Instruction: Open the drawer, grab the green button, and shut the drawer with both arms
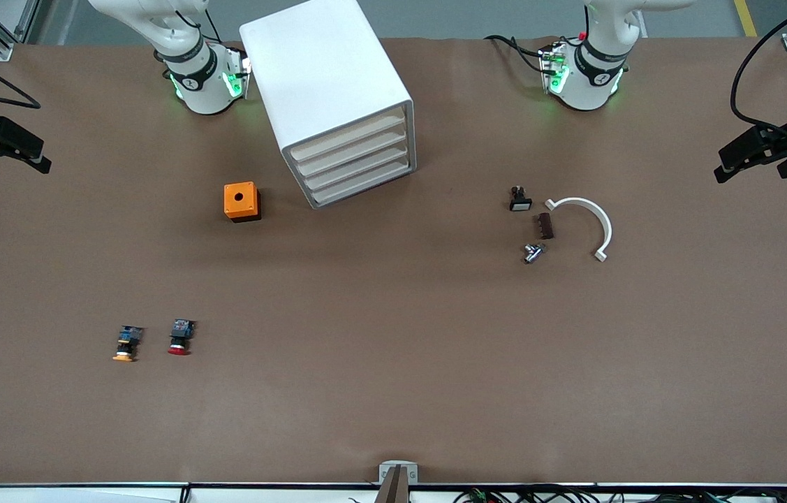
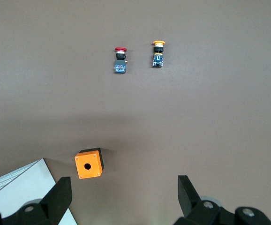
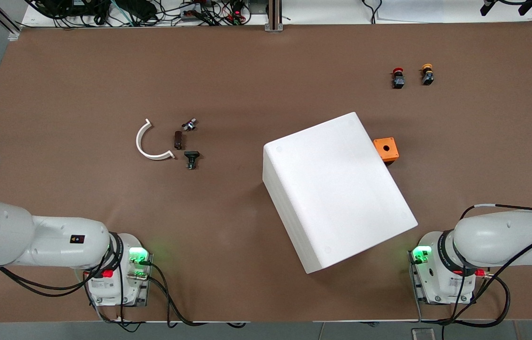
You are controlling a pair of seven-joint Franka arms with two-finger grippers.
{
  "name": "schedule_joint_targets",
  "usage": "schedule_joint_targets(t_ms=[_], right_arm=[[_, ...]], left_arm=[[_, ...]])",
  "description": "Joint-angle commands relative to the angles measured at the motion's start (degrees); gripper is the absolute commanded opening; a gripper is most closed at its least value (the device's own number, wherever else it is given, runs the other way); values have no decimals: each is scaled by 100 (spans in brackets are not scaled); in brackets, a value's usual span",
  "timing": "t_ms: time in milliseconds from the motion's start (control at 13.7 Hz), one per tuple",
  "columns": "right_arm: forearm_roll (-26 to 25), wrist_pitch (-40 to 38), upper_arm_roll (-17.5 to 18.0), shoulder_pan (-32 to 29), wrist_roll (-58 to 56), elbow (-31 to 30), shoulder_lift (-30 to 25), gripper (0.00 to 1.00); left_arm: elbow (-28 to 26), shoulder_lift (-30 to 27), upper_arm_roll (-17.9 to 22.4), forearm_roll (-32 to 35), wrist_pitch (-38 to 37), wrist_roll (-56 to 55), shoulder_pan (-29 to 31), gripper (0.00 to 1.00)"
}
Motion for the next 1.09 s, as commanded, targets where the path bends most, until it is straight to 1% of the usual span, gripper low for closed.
schedule_joint_targets(t_ms=[0, 438, 584, 657, 1022], right_arm=[[53, -12, 0, 19, 96, -105, -131, 100], [53, -65, 0, 19, 87, -105, -131, 100], [36, -65, 0, 19, 70, -105, -131, 100], [10, -65, 0, 19, 70, -105, -131, 100], [-8, -65, -9, 19, 79, -105, -131, 100]], left_arm=[[116, 55, -16, 76, -37, -58, 18, 100], [116, 160, 10, 58, -72, -23, 27, 100], [90, 195, 36, -160, -116, -41, 131, 100], [72, 335, 37, -283, -116, -49, 263, 100], [107, 1204, -139, -652, -63, -85, 106, 100]])
